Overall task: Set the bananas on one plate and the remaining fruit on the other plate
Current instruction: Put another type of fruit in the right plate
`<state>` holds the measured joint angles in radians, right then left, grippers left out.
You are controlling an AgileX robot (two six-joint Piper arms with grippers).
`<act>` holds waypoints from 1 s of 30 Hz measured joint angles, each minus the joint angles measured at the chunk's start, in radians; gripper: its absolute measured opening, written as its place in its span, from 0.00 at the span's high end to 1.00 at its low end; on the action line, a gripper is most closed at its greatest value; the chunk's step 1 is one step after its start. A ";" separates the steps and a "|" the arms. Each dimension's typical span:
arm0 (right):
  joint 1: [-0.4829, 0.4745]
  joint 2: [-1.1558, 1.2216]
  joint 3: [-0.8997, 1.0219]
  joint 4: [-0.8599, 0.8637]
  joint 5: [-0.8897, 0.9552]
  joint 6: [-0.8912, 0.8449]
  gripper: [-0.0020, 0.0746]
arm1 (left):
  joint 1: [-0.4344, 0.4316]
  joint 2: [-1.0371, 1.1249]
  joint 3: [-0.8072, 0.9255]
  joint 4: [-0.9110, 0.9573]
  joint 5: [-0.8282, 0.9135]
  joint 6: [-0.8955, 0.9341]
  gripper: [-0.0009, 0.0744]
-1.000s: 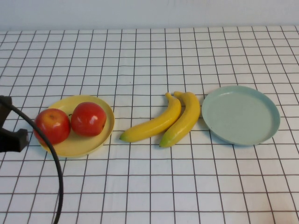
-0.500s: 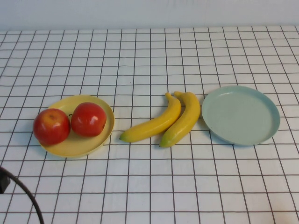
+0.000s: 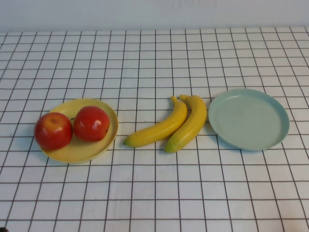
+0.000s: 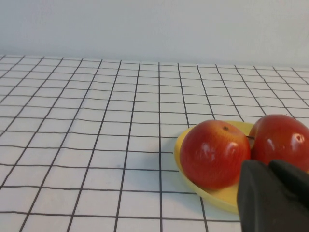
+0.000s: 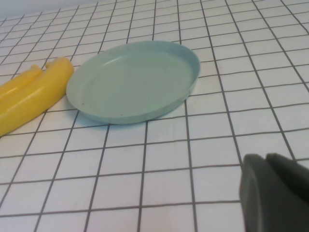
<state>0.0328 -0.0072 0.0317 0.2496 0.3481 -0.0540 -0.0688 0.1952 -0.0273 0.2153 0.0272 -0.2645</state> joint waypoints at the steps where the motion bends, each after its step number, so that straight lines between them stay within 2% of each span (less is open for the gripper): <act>1: 0.000 0.000 0.000 0.000 0.000 0.000 0.99 | 0.002 -0.014 0.011 -0.010 -0.002 0.023 0.99; 7: 0.000 0.000 0.000 0.000 0.000 0.000 0.99 | 0.003 -0.084 0.051 -0.062 0.028 0.084 0.99; 21: 0.000 0.000 0.000 0.000 0.000 0.000 0.99 | 0.003 -0.196 0.052 -0.123 0.330 0.233 0.99; 30: 0.000 0.000 0.000 0.000 0.000 0.000 0.99 | 0.003 -0.203 0.052 -0.215 0.348 0.252 0.99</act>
<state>0.0328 -0.0072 0.0317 0.2496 0.3481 -0.0540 -0.0663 -0.0081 0.0252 0.0000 0.3747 -0.0123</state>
